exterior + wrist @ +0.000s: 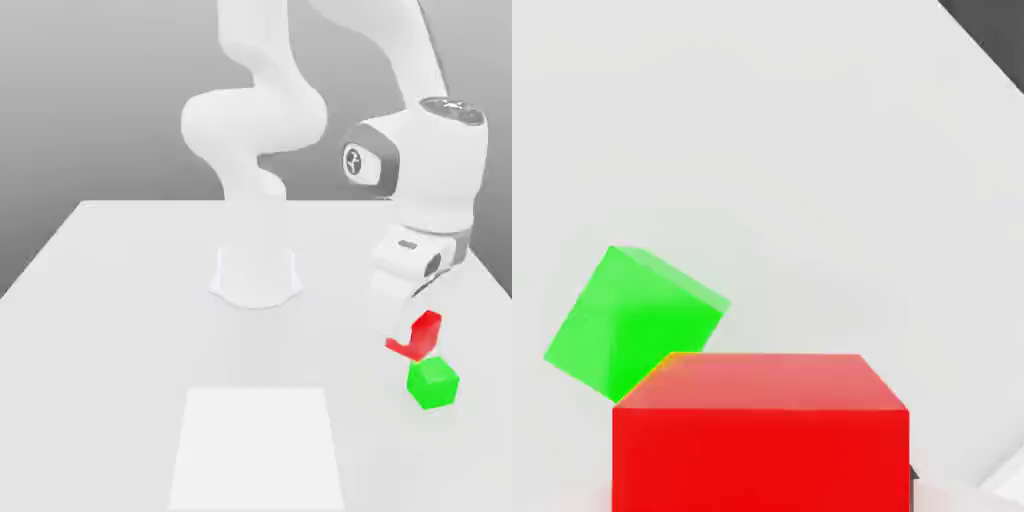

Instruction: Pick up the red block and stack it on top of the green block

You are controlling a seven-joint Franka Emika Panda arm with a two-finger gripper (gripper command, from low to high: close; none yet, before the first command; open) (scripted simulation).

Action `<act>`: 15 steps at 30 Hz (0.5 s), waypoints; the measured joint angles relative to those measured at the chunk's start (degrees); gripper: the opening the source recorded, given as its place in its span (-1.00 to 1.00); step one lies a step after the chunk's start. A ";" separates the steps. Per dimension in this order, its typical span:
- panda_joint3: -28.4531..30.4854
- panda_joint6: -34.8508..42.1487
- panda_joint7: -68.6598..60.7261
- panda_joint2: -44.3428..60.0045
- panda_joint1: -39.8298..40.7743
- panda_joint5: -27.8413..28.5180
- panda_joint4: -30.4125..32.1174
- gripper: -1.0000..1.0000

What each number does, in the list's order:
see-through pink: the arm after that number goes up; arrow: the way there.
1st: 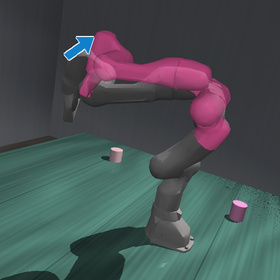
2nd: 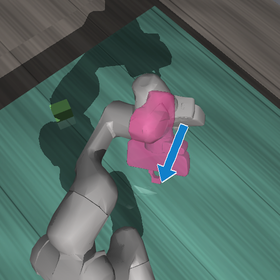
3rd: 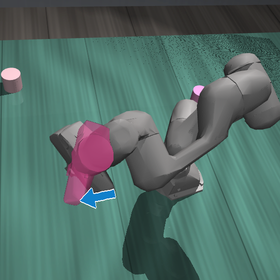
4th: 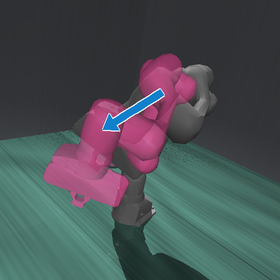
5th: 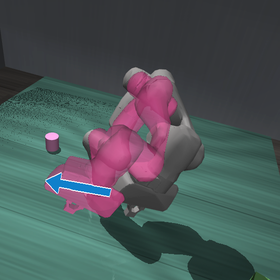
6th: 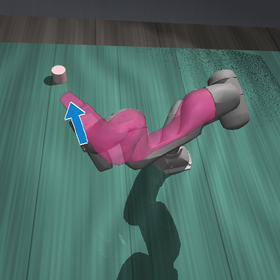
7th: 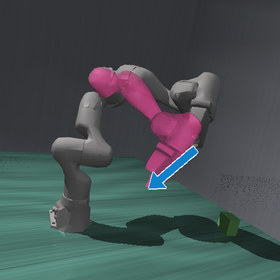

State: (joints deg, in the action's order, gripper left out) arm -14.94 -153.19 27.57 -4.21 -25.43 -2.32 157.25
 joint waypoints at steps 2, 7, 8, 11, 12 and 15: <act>-0.03 -2.26 1.14 2.73 -0.32 1.85 -0.43 -1.00; 1.53 -10.03 5.80 11.28 -0.54 8.42 -0.85 1.00; 1.53 -10.03 5.81 11.28 -0.54 8.42 -0.85 1.00; 1.53 -10.03 5.81 11.28 -0.54 8.42 -0.85 1.00; 1.53 -10.03 5.81 11.28 -0.54 8.42 -0.85 1.00; 1.33 -9.30 5.26 10.44 -0.49 7.67 -0.84 1.00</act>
State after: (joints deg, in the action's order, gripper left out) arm -13.61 -162.49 32.83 6.24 -25.92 5.35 156.41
